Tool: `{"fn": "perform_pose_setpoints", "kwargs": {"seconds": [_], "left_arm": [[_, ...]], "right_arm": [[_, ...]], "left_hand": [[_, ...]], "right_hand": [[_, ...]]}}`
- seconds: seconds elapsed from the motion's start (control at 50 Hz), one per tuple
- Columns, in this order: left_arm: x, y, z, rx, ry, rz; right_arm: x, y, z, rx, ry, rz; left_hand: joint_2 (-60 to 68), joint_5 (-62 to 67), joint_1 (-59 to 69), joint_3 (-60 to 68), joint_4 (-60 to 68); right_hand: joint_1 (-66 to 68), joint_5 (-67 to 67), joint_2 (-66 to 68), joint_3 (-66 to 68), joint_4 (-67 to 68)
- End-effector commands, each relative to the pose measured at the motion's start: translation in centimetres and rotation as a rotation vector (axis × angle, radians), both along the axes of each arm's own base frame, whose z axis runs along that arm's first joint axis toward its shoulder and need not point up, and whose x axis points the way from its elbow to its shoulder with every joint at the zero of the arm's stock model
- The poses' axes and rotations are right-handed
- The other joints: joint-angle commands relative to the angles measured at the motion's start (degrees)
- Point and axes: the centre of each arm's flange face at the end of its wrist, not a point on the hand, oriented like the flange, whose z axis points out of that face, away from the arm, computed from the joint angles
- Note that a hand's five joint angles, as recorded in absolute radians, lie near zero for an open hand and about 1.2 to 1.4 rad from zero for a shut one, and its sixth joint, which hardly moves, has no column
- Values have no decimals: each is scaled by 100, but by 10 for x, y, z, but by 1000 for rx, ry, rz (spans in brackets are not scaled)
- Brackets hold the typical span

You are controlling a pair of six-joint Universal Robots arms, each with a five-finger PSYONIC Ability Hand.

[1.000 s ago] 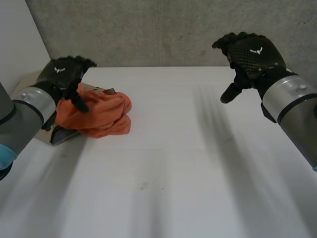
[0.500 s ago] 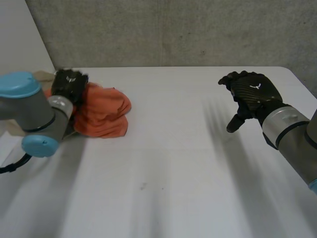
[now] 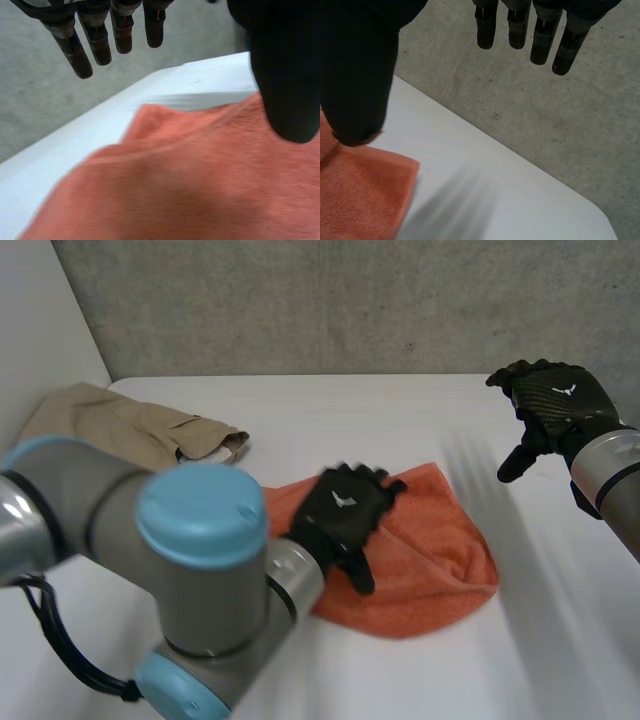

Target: Fold the laundry.

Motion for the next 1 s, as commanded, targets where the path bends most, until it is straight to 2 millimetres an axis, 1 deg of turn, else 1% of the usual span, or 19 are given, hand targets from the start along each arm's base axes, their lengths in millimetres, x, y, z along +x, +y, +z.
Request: {"fn": "perform_pose_setpoints", "kwargs": {"seconds": [0.02,0.08,0.14,0.16,0.22,0.24,0.28,0.3,0.34,0.38,0.48,0.5,0.56,0.58,0.62,0.64,0.7,0.84,1.0], "left_arm": [[52,-65,39,-84,40,208],[68,-80,33,-70,10,262],[80,-87,22,-56,-32,291],[90,-91,14,-50,-75,311],[106,-103,2,-63,-150,338],[115,-113,-2,-91,-190,340],[120,-121,-5,-111,-211,324],[120,-125,-14,-111,-233,273],[115,-127,-24,-103,-241,210],[104,-129,-30,-95,-216,115],[79,-122,-23,-123,-171,25],[66,-118,-24,-133,-159,-10],[46,-111,-30,-140,-154,-64],[33,-107,-33,-153,-149,-97],[21,-104,-36,-165,-145,-123],[11,-102,-40,-172,-142,-147],[-6,-102,-51,-189,-133,-183],[-31,-119,-71,-246,-102,-195],[-35,-130,-88,-227,-115,-192]], "right_arm": [[5,4,-4,11,37,32],[5,12,-10,39,136,63],[5,24,-18,82,268,114],[6,27,-21,92,299,130],[14,42,-31,124,414,202],[16,44,-34,131,435,211],[20,50,-44,167,480,244],[20,51,-47,178,487,248],[17,52,-53,209,494,232],[14,52,-57,223,496,221],[9,52,-65,227,494,198],[9,52,-66,228,494,196],[8,56,-71,242,496,201],[8,57,-73,247,497,202],[6,59,-76,262,499,204],[6,60,-78,267,500,206],[5,62,-83,274,499,207],[-7,61,-92,301,497,176],[-14,58,-96,316,484,167]], "left_hand": [[29,-54,126,-15,38],[79,-4,176,35,88],[96,13,193,52,106],[96,13,193,52,106],[96,13,193,52,106],[130,46,227,86,139],[280,197,377,236,290],[531,448,628,487,540],[651,567,748,607,660],[886,802,983,842,895],[1105,1022,1203,1062,1115],[1222,1139,1319,1178,1231],[1508,1425,1605,1464,1517],[1759,1676,1856,1715,1768],[1946,1862,2043,1902,1955],[2113,2030,2210,2069,2122],[2333,2249,2430,2289,2342],[2804,2721,2901,2760,2813],[3947,3864,4044,3903,3956]], "right_hand": [[-138,-380,-285,-241,-369],[-138,-380,-285,-241,-369],[-138,-380,-285,-241,-369],[-138,-380,-285,-241,-369],[-138,-380,-285,-241,-369],[-138,-380,-285,-241,-369],[-138,-380,-285,-241,-369],[-138,-380,-285,-241,-369],[-138,-380,-285,-241,-369],[-138,-380,-285,-241,-369],[-138,-380,-285,-241,-369],[-138,-380,-285,-241,-369],[-138,-380,-285,-241,-369],[-138,-380,-285,-241,-369],[-138,-380,-285,-241,-369],[-138,-380,-285,-241,-369],[-138,-380,-285,-241,-369],[-138,-380,-285,-241,-369],[-138,-380,-285,-241,-369]]}}
